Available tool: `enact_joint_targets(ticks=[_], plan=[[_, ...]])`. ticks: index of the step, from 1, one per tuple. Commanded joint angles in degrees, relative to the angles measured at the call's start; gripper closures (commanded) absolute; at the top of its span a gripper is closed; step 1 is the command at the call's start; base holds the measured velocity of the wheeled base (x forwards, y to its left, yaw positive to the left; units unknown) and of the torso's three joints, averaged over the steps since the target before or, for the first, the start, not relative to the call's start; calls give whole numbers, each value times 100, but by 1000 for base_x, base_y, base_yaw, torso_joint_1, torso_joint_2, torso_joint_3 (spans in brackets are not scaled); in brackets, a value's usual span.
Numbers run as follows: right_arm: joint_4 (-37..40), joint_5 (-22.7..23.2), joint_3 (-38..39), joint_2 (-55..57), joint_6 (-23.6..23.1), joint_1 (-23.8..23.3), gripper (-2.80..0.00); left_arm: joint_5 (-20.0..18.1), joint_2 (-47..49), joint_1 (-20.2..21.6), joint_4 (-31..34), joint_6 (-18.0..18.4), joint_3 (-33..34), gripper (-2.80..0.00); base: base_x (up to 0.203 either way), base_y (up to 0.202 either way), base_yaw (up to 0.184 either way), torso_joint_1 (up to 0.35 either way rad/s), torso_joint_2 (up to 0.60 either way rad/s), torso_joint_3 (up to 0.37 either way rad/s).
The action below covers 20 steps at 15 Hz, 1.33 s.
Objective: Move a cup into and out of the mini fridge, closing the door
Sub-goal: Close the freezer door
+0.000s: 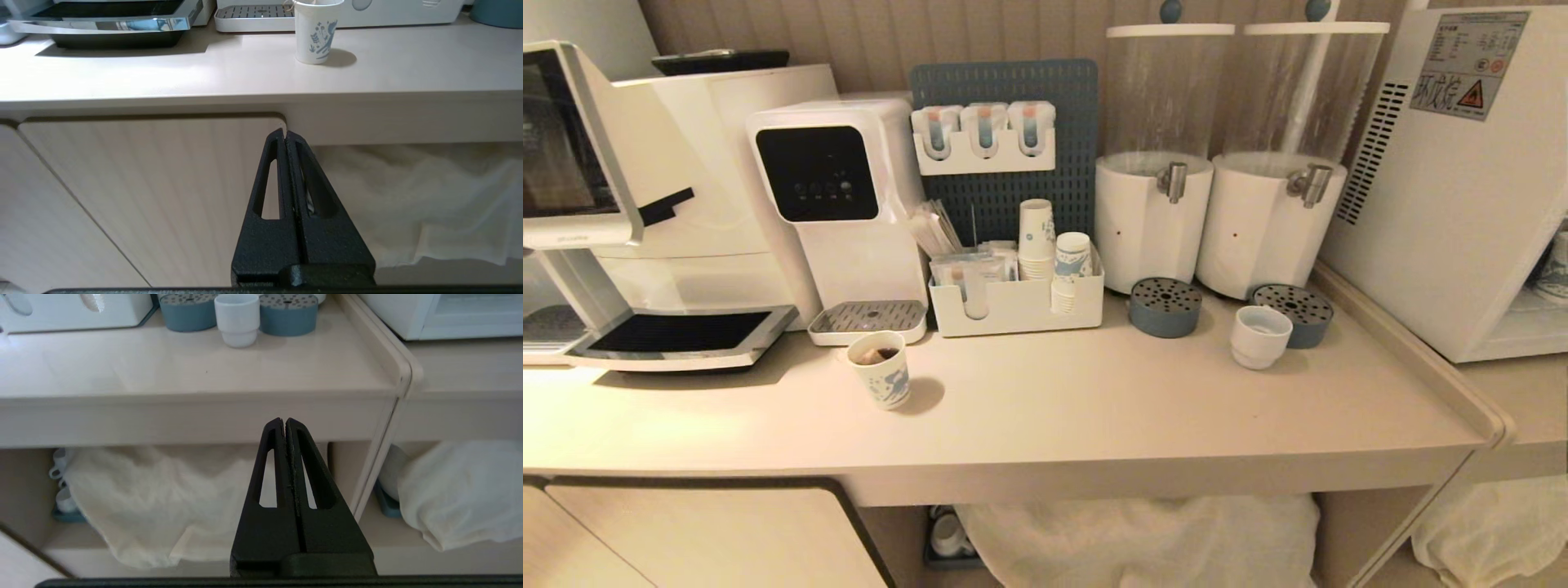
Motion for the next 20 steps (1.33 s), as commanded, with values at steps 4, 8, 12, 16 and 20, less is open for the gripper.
enact_joint_targets(ticks=[4, 8, 12, 16, 20], plan=[[-5, 2, -2, -1, 8, 1, 0, 0, -2, 0, -2, -4, 2, 0, -190, 0, 0, -1, -1, 2], [-5, -5, -2, -1, 8, 1, 0, 0, -2, 0, -2, -1, 9, 0, -173, 0, 0, 2, 5, 2], [4, 2, -2, -1, 8, 1, 0, -9, -2, 0, -2, 22, 0, 0, 3, -14, 2, 1, 1, 0], [4, 2, -2, 4, 8, 1, 0, -9, -2, 0, -2, 22, 0, 0, 2, -157, 3, 2, 0, 2], [13, 20, -10, 8, 8, 1, 0, -9, -2, 0, -2, 22, 0, 0, 0, -194, -1, 4, 1, 3]])
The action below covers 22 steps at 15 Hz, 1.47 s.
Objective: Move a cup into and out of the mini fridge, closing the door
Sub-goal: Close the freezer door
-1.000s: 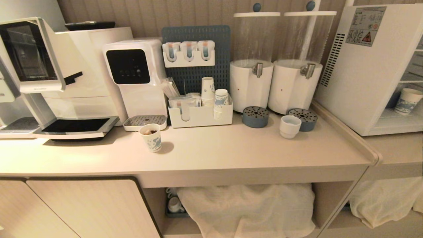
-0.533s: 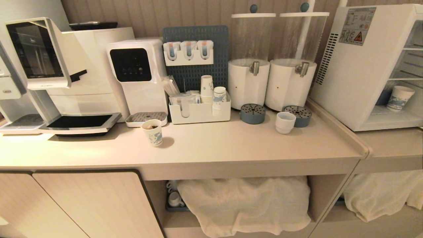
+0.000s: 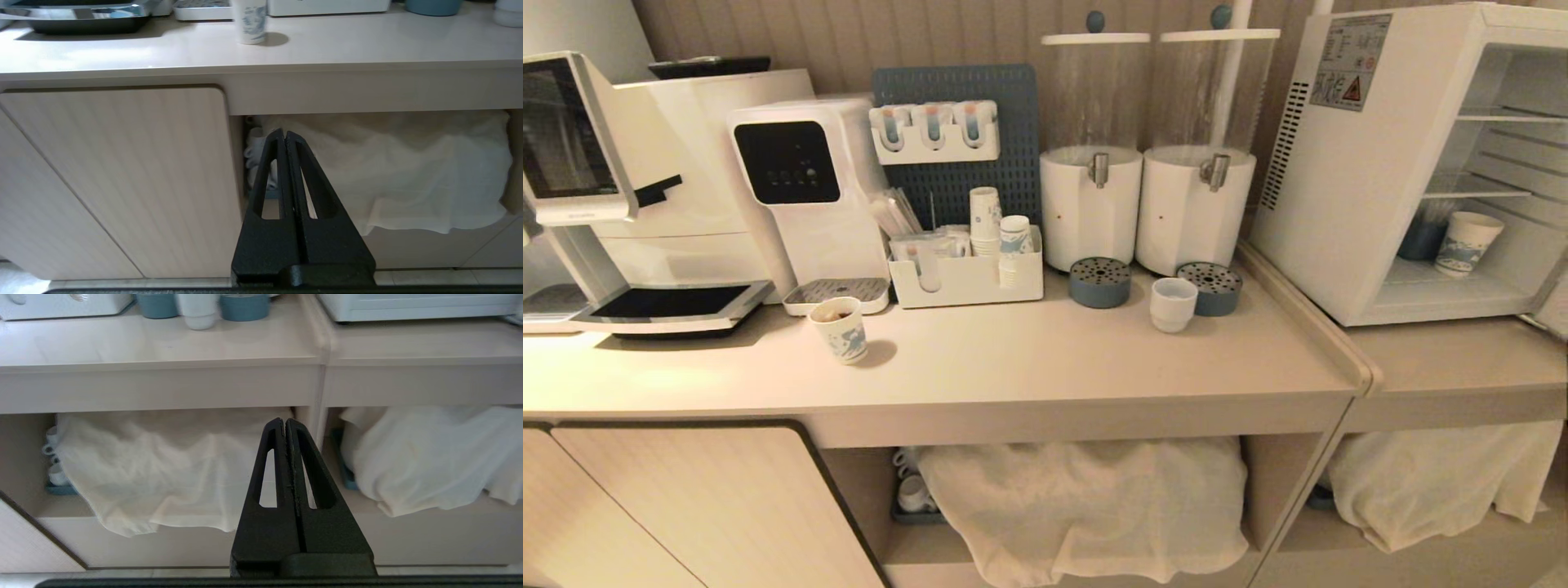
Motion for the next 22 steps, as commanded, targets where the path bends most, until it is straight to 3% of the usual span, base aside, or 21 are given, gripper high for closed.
enact_joint_targets(ticks=[1, 22], plan=[[1, 4, 7, 8, -4, 1, 0, 1, -2, 0, 1, -2, 0, 0, 0, -188, -3, -1, -1, 3], [1, 13, -2, 48, -4, 1, 0, 1, -2, 0, 1, -2, 0, 0, 0, -193, 0, 2, 2, 2]])
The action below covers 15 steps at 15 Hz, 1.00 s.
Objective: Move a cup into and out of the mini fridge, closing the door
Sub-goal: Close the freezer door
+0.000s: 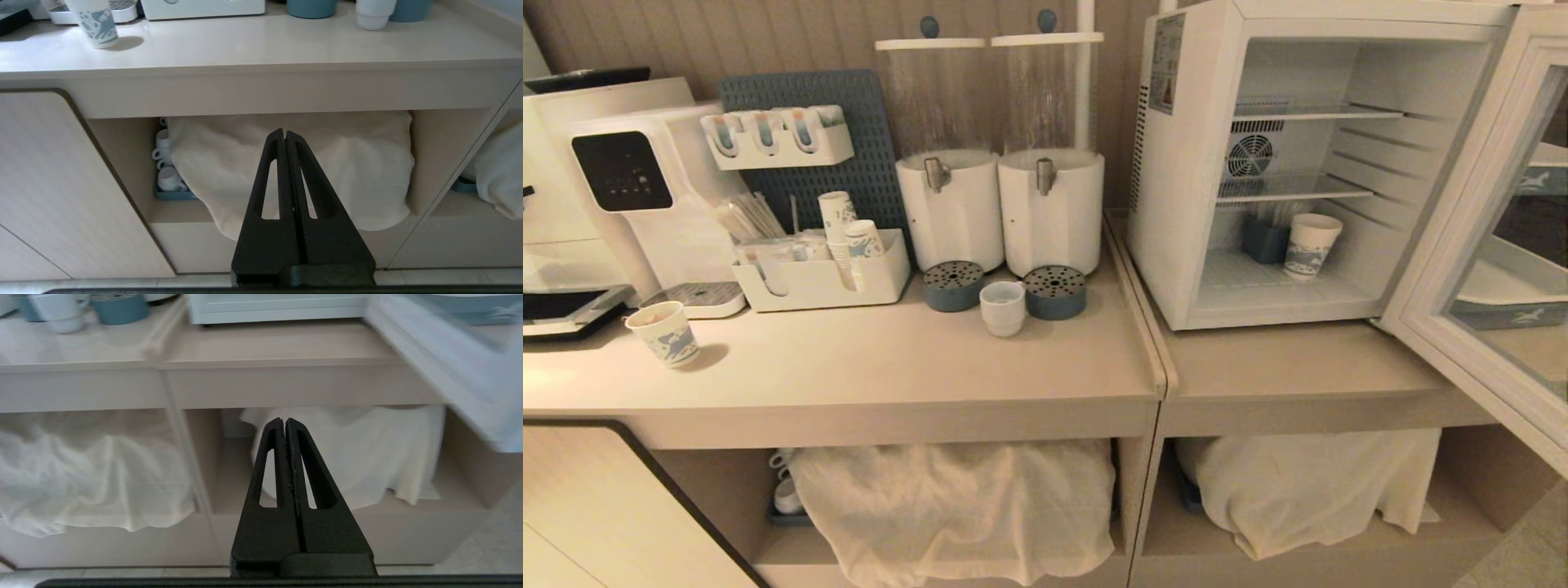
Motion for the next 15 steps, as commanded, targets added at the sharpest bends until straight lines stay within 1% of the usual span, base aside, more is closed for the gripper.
enact_joint_targets(ticks=[1, 15], plan=[[1, 4, 1, 40, -4, 1, 0, 1, -2, 0, -1, -1, 0, 0, 0, -197, -1, 2, 2, 2], [7, 4, 1, 119, -4, 2, 0, 1, -2, 0, -1, -10, 0, 0, 0, -193, 0, 4, 3, 4]])
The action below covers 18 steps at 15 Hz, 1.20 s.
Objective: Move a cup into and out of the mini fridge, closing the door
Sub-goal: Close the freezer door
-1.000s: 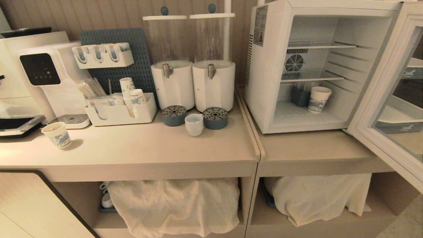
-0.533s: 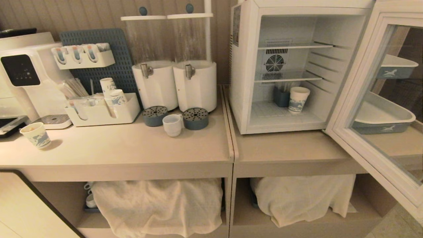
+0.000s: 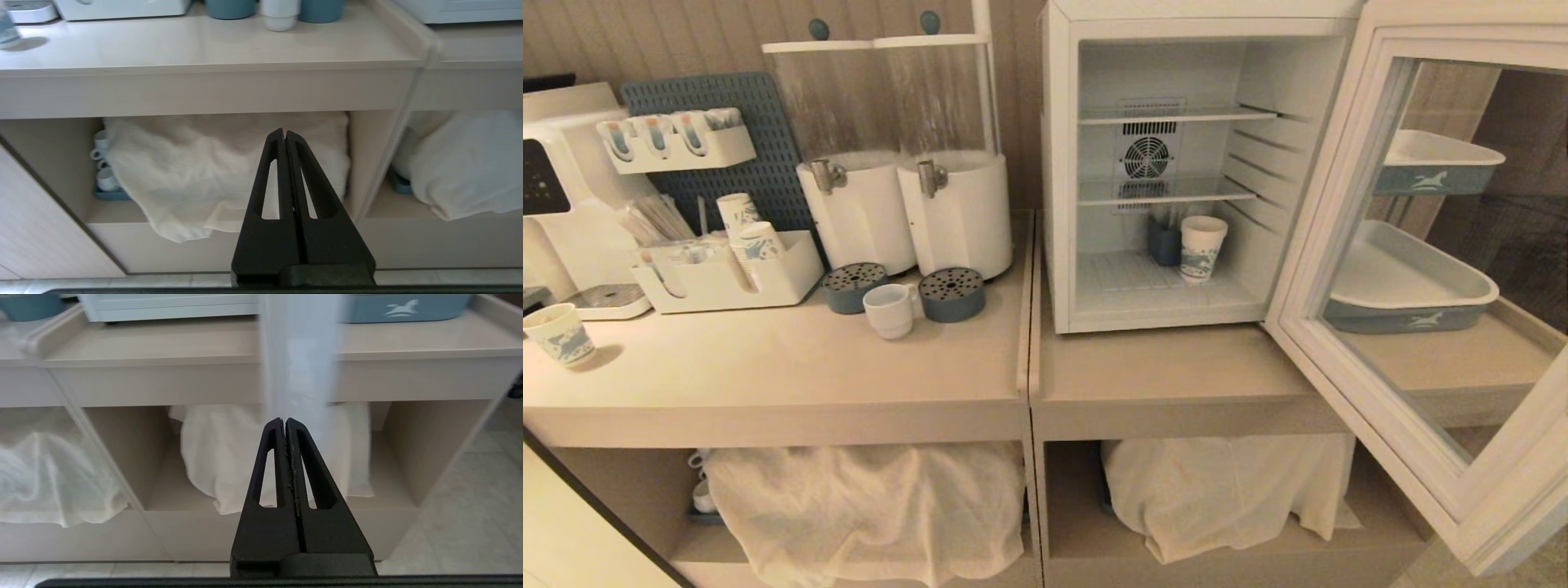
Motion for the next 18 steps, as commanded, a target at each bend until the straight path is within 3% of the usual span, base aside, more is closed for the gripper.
enact_joint_targets(ticks=[1, 10, 18], plan=[[-7, 2, 1, 40, -3, -1, 0, 1, -2, 0, -1, 0, 0, 0, 0, -195, 2, 2, 2, 5], [-8, 2, 1, 49, -3, -1, 0, 10, -2, 0, -1, -18, 0, 0, 0, -182, 1, 2, 2, 2], [-17, -41, 1, 172, 23, -1, 0, 10, -2, 0, -1, -18, 0, 0, 0, 0, 0, 0, 0, 0]])
